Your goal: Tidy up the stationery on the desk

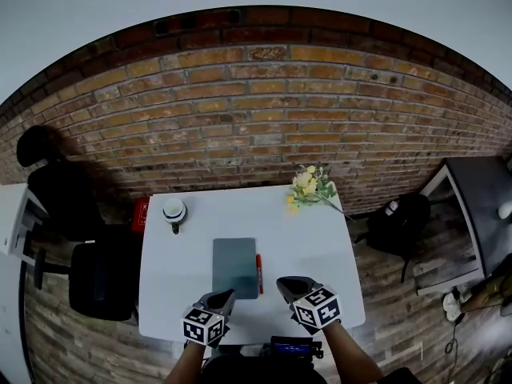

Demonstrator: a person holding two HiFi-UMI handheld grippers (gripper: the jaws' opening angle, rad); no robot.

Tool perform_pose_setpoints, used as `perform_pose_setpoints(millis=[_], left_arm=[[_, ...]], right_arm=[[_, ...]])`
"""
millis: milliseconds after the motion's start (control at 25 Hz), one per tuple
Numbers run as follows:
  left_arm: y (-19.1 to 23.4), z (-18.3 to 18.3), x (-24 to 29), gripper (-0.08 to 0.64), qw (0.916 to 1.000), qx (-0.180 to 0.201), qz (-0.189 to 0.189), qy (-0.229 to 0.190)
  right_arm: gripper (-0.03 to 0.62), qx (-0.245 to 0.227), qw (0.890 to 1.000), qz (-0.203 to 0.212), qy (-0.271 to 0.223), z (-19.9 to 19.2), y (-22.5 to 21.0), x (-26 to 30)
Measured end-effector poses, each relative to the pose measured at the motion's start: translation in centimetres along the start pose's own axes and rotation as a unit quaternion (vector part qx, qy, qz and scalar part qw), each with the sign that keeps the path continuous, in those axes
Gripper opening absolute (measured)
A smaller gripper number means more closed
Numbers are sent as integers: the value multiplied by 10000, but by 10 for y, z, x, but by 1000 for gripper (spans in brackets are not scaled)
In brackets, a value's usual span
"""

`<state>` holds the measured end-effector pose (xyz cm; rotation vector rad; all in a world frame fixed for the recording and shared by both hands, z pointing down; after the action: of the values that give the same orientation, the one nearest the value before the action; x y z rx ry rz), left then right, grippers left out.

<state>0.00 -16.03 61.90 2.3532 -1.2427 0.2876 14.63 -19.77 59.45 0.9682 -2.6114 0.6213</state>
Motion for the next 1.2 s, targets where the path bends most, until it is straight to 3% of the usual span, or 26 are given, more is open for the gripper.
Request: perform_pose_setpoints(millis=[360, 640, 720, 880, 1080, 1200], left_arm=[[-20, -53, -33, 12, 9984, -220, 450, 272], [-44, -48, -40, 12, 10000, 61, 45, 54], [-52, -52, -53, 12, 9994, 316, -89, 48], [-72, -73, -92, 12, 9875, 1475, -435, 334], [-76, -92, -143, 12, 9886, 1379, -601, 76], [-77, -101, -166, 11, 9865, 1525, -592, -50]], right_arm=[[9, 123, 9996, 125, 218, -39, 4, -17], [9, 229, 9992, -205, 239, -63, 16, -51], [9, 316, 9989, -294, 155, -66, 28, -55], [9, 484, 9987, -170, -38, -75, 77, -55], [9, 250, 9988, -392, -119, -90, 132, -56], [9, -36, 9979, -633, -140, -93, 155, -62]])
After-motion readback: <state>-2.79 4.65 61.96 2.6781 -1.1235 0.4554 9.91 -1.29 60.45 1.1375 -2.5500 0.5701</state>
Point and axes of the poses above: the fingertips, and each gripper's own axes: x forward along the fingers, y to its left, z out of its top, the point moved 2 cm from there along -x, backward along the fingers, and after that the axes turned 8 degrees about -y, right-handed, at the moved point
